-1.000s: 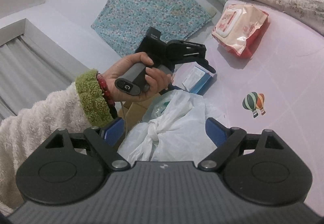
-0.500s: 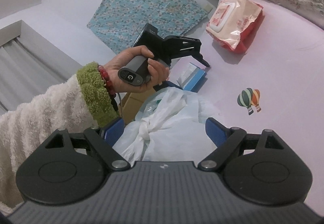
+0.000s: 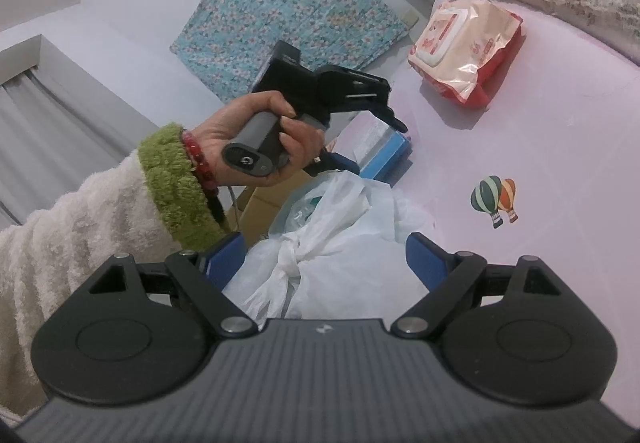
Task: Organize soft objects
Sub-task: 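Carry the medicine box with the left tool over the box, then lower the medicine box into the box and open the left tool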
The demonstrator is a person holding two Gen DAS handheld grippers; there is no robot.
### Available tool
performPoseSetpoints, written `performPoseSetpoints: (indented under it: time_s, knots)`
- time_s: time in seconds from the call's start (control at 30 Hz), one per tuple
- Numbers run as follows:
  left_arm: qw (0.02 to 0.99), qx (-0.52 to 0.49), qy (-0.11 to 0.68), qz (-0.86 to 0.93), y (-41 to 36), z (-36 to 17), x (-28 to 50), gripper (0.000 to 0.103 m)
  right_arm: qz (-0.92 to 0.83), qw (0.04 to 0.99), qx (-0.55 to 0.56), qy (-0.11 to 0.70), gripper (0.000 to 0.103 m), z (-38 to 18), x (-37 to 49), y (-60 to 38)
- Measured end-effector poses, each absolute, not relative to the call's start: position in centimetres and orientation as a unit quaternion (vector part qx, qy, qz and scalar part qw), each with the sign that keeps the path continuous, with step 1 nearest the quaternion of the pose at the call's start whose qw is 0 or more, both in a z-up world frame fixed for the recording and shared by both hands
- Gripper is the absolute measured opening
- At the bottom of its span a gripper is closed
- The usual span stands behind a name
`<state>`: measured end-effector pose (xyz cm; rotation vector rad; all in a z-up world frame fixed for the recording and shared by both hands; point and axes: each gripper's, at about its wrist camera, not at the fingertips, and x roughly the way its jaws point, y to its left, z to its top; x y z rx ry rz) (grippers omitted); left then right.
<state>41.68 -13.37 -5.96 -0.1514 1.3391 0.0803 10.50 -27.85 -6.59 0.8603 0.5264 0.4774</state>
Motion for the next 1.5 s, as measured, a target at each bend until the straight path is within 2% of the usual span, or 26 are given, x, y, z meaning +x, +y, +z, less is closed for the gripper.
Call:
performPoseSetpoints:
  time_s: [0.13,0.3,0.53,0.7,0.83,1.0,1.23,1.5]
  knots:
    - [0.801,-0.07,0.595,0.001,-13.6,-3.7,39.9,0.079,0.225,0.853,0.403,0.244,0.088,-5.8,10.1,-27.5]
    - [0.822,-0.092,0.56,-0.046,-11.8,1.6,36.2,0.079,0.237,0.862,0.384,0.23,0.088,-3.9,9.7,-26.8]
    - [0.861,-0.124,0.488,-0.074,-4.9,10.1,28.5,0.079,0.273,0.87,0.349,0.217,0.088,-0.8,9.0,-24.3]
    - [0.88,-0.151,0.444,-0.07,1.2,12.7,23.4,0.079,0.292,0.869,0.326,0.229,0.088,0.5,8.8,-21.7]
    - [0.881,-0.166,0.44,-0.059,6.0,11.8,20.2,0.079,0.301,0.871,0.308,0.235,0.088,1.7,8.2,-19.7]
    - [0.873,-0.166,0.456,-0.051,10.1,8.3,17.8,0.079,0.303,0.872,0.292,0.249,0.088,2.3,7.4,-17.6]
    - [0.853,-0.11,0.503,-0.077,10.7,2.0,16.7,0.079,0.294,0.875,0.279,0.265,0.088,3.0,5.8,-15.7]
    - [0.843,-0.07,0.527,-0.082,10.8,-2.1,16.8,0.078,0.285,0.882,0.263,0.267,0.088,3.7,4.7,-14.9]
